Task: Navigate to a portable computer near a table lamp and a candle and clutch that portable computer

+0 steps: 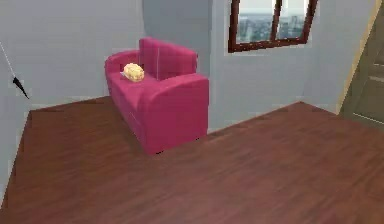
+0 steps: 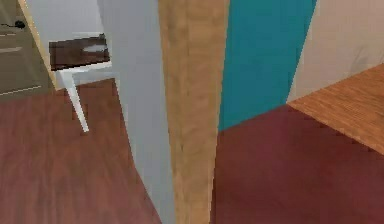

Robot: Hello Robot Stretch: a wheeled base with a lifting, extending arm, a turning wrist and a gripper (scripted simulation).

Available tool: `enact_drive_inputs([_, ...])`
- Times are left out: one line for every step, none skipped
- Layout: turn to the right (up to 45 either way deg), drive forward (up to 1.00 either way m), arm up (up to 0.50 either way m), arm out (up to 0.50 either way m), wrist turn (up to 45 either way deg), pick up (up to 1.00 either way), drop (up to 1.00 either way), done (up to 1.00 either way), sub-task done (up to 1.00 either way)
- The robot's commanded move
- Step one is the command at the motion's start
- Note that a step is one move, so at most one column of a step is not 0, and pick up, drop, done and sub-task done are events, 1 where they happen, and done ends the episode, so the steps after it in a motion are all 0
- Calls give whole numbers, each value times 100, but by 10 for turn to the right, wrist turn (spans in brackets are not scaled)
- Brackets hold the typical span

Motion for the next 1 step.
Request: enact_drive_inputs([450,0,0,0,0,0,0,0,0])
